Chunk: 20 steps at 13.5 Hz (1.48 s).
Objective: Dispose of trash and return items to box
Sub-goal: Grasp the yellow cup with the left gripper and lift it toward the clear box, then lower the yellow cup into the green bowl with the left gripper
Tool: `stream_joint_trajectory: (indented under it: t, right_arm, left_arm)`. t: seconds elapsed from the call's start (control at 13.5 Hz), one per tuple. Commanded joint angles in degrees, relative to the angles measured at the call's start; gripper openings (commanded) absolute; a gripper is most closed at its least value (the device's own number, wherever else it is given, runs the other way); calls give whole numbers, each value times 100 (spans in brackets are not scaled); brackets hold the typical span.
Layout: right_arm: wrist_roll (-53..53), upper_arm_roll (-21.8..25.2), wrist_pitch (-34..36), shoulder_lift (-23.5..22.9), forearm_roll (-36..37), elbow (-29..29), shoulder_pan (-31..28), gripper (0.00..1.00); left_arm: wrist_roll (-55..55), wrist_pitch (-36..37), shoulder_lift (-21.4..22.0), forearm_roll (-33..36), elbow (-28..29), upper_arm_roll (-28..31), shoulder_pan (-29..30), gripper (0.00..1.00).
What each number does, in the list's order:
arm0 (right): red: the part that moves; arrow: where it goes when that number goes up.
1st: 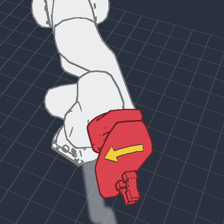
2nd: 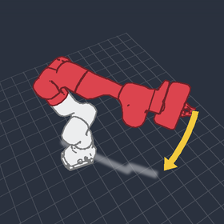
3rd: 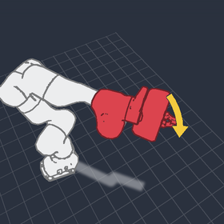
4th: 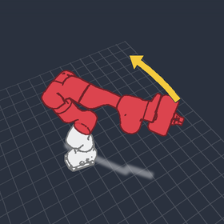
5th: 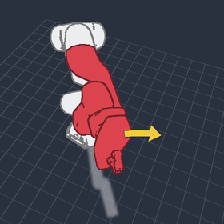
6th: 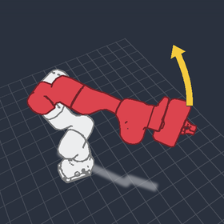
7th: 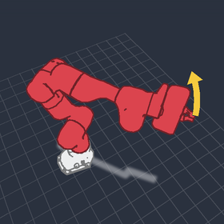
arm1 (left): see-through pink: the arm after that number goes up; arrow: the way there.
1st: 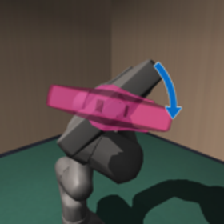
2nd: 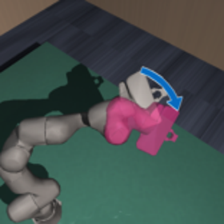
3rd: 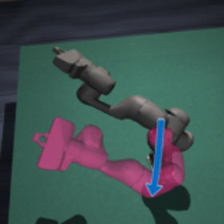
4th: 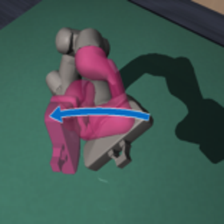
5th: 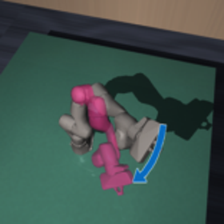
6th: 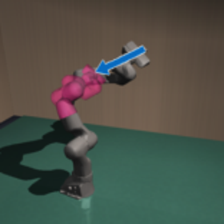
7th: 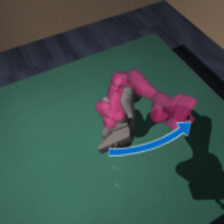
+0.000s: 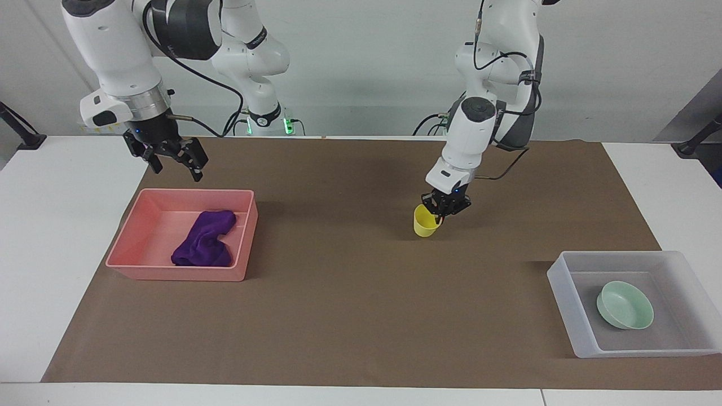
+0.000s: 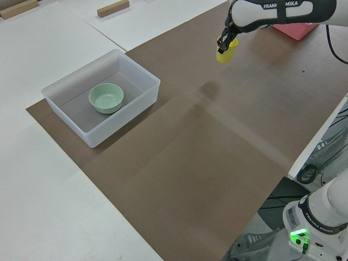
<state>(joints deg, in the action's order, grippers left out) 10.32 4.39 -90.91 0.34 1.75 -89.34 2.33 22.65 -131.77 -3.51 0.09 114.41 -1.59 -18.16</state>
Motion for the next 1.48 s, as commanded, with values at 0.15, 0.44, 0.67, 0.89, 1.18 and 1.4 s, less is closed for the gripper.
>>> stream_joint_trajectory:
  t: [0.15,0.44,0.67,0.89,1.18,1.4]
  right_arm:
    - [-618,10,539,37,18,268,-216,100]
    - [-654,45,600,80,18,206,-172,100]
    - [-882,45,548,160,27,92,-198,100]
    - [-883,27,548,160,53,92,-172,100]
    - [-900,1,557,169,18,57,-154,100]
    - [-909,10,539,169,27,57,-180,100]
  left_arm:
    - [-857,993,-552,62,-1742,-34,1024,0]
    - [-1060,953,-1054,-271,-2588,-69,1962,0]
    - [-1594,890,-1538,-431,-3223,-78,2509,0]
    - [-2098,548,-1888,-440,-3424,-87,2957,0]
    - [-2501,495,-2504,-422,-3873,-104,3326,0]
    - [-2555,310,-2839,-440,-3865,-96,3424,0]
